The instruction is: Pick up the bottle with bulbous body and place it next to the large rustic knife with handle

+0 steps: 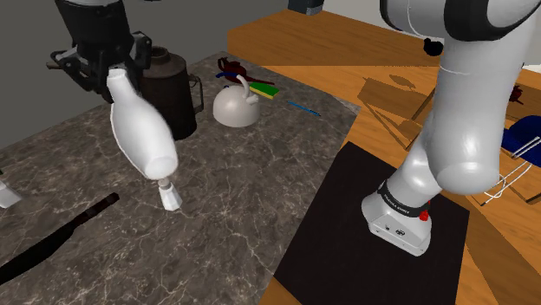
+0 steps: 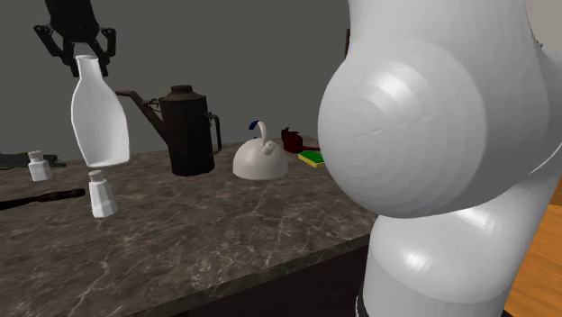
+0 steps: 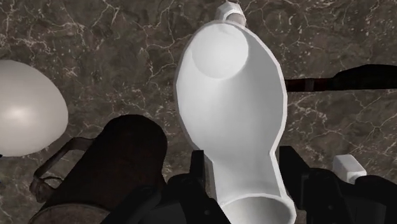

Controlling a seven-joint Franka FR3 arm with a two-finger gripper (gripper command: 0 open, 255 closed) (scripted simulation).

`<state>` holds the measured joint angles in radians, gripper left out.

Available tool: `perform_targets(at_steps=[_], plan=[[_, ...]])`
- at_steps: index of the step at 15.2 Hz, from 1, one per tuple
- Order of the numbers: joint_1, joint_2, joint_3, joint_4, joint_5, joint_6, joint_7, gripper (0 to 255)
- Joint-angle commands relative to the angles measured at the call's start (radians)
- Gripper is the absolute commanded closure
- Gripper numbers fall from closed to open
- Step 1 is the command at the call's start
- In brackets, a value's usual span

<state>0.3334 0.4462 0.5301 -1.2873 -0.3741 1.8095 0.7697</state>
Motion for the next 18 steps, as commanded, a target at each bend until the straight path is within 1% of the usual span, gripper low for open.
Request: perform_targets(at_steps=[1,3,4,10,18], plan=[[0.063,0.104,-0.012,0.131,-0.045,-0.037,0.023,255],[0.131,0.213,-0.029,0.286,-0.082,-0.084,0.028,255],[0.154,0.249,-0.036,0.340,-0.091,-0.101,0.026,255],[0.126,0.229,-0.036,0.222,-0.089,-0.009,0.049,255],[0.103,0.227,-0.039,0.108,-0.098,0.096,0.077,255]])
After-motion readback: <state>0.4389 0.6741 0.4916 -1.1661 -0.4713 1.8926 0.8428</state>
